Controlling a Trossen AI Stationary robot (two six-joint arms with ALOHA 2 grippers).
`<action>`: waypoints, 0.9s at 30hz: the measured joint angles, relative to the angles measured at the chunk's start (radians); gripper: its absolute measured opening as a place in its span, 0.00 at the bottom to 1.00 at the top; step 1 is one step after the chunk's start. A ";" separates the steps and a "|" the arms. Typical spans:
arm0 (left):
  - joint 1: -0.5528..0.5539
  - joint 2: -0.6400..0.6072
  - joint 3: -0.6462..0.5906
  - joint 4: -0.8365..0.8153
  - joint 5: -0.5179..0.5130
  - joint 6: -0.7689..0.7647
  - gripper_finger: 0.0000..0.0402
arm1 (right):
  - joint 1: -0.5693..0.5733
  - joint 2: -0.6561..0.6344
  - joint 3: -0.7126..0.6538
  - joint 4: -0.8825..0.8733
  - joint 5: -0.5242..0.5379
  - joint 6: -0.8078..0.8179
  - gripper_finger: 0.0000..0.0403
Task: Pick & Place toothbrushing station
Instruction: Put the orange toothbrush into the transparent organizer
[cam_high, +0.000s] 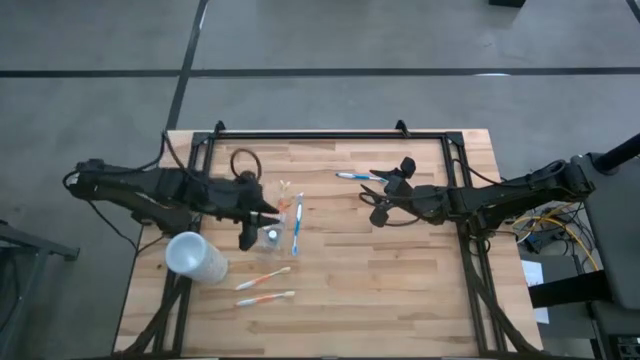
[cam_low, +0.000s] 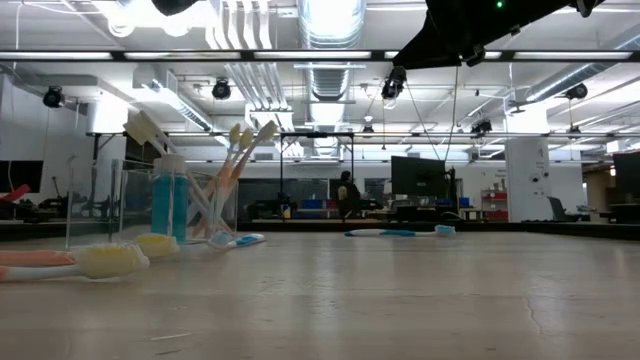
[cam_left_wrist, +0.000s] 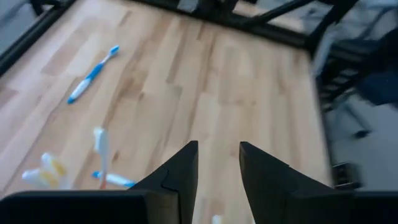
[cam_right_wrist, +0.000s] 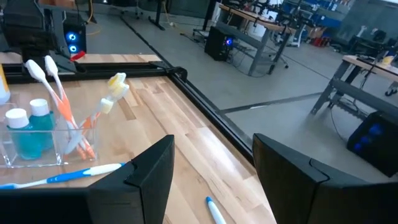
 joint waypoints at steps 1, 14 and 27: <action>-0.020 0.001 -0.019 0.000 -0.038 -0.005 0.30 | 0.000 0.000 0.000 0.000 0.000 -0.004 0.52; -0.179 -0.001 -0.171 0.009 -0.107 -0.245 0.30 | 0.000 0.000 0.000 0.000 0.000 -0.009 0.52; -0.153 0.082 -0.192 -0.002 0.120 -0.348 0.30 | 0.000 0.000 0.000 0.000 0.000 -0.009 0.52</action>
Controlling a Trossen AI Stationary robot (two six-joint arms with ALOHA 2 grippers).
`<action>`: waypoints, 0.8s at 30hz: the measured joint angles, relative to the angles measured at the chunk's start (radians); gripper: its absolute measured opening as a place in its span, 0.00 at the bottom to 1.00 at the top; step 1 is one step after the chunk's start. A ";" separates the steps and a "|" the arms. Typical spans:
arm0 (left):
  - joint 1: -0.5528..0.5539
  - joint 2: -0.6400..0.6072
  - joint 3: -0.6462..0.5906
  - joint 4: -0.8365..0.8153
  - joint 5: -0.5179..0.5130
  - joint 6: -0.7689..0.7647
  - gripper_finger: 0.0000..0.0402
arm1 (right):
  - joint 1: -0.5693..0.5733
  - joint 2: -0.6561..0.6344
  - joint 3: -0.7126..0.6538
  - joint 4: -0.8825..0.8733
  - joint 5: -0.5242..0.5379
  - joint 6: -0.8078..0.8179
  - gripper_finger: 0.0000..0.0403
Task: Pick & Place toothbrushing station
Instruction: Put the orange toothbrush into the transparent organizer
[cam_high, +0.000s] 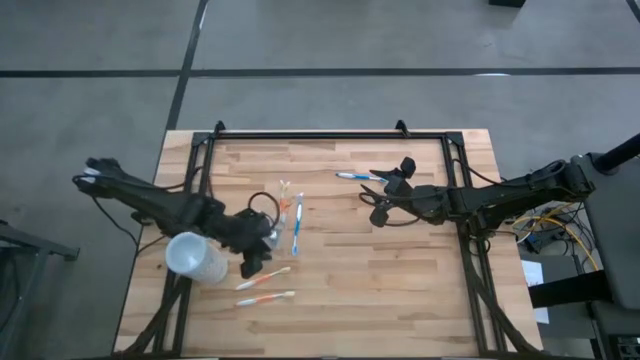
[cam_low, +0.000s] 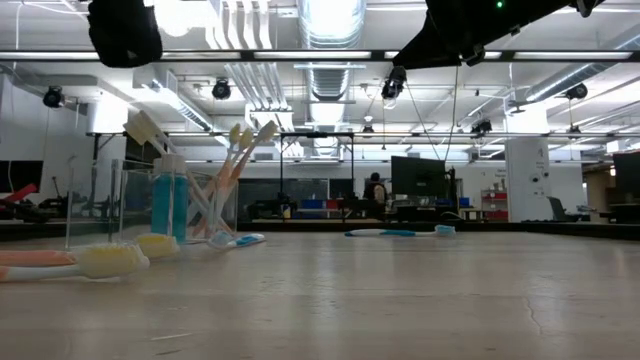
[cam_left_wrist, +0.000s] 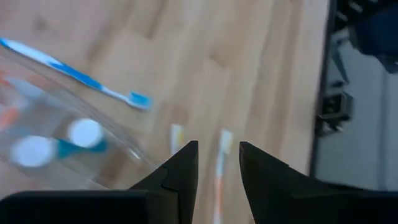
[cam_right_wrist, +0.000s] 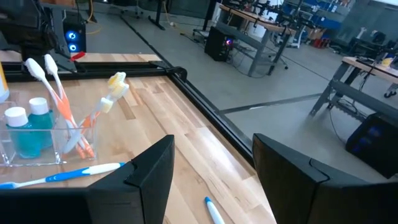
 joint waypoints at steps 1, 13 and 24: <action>0.016 0.019 0.015 -0.010 0.045 -0.002 0.30 | 0.000 0.000 0.000 0.000 0.000 0.000 0.52; 0.140 0.316 0.247 -0.172 0.269 0.199 0.30 | 0.000 0.000 0.000 0.000 0.000 0.000 0.52; 0.138 0.496 0.424 -0.344 0.229 0.348 0.30 | 0.000 0.000 0.000 0.001 0.000 0.000 0.52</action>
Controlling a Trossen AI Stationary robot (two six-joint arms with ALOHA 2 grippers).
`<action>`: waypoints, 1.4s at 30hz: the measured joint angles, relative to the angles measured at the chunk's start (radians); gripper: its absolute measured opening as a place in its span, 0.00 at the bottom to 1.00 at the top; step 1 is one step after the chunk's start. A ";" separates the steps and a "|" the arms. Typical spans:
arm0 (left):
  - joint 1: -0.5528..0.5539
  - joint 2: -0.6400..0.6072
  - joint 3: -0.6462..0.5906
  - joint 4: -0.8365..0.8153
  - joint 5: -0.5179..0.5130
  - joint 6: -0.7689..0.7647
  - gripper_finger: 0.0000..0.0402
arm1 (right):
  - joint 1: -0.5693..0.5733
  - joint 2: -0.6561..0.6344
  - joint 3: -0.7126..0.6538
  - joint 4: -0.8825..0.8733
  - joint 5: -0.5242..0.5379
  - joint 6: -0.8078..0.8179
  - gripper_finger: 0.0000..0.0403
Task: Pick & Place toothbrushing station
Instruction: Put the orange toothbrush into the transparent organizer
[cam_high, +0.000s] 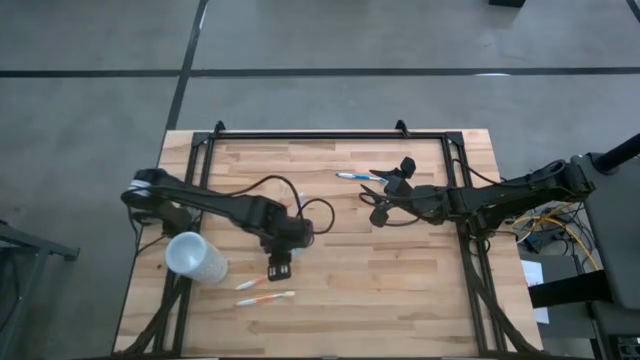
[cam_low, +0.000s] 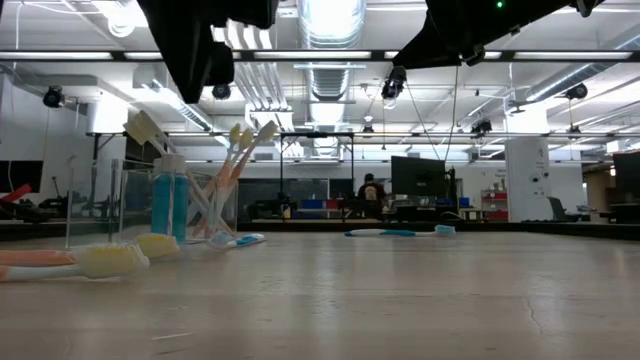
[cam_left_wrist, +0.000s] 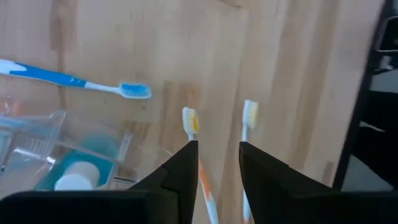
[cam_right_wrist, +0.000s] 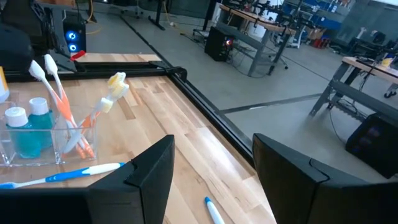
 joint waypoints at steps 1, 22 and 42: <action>0.001 0.007 0.002 0.000 -0.004 -0.005 0.30 | 0.000 0.000 0.000 0.000 0.000 0.000 0.52; -0.011 0.170 -0.012 0.030 -0.076 0.009 0.30 | 0.000 0.000 0.000 0.000 0.000 0.000 0.52; -0.105 0.186 0.015 0.069 0.046 0.723 0.30 | 0.000 0.000 0.000 0.000 0.000 0.000 0.52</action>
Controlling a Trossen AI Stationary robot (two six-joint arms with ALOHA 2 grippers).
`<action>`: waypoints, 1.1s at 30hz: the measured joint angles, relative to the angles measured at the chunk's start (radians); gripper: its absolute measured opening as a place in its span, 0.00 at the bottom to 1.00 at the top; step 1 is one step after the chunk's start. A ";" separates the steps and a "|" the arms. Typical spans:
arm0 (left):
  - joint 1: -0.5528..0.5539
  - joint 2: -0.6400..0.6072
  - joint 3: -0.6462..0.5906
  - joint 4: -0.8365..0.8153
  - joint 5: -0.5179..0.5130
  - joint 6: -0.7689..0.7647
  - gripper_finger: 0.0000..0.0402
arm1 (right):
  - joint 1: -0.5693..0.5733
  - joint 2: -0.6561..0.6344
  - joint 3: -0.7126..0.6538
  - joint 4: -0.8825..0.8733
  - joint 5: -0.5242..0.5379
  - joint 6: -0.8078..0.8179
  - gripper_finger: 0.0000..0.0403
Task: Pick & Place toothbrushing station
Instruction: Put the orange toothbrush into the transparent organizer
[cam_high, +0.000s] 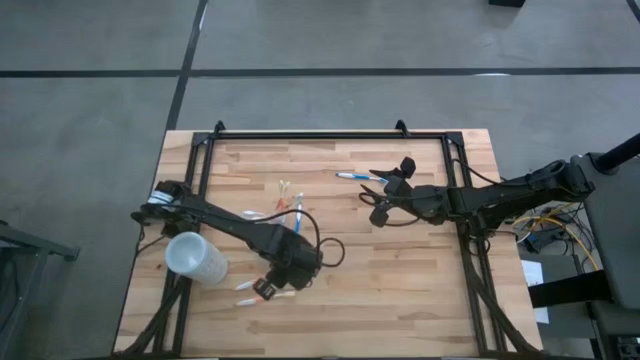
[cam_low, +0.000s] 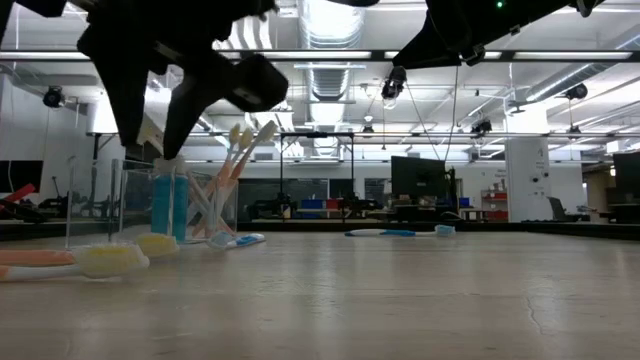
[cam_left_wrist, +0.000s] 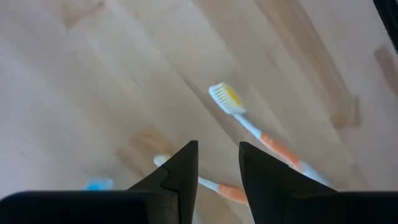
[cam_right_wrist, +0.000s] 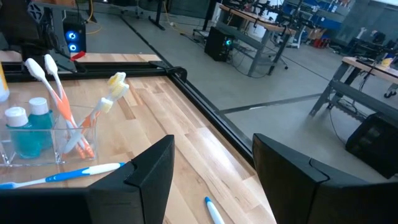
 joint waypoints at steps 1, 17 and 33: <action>0.000 -0.001 0.003 0.000 -0.002 0.037 0.30 | 0.000 0.000 0.000 0.000 0.000 0.000 0.52; 0.044 -0.002 -0.103 0.114 -0.121 0.000 0.30 | 0.000 0.000 0.000 0.000 0.000 0.000 0.52; 0.041 -0.002 -0.284 0.284 -0.119 -0.021 0.30 | 0.000 0.000 0.000 0.000 0.000 0.000 0.52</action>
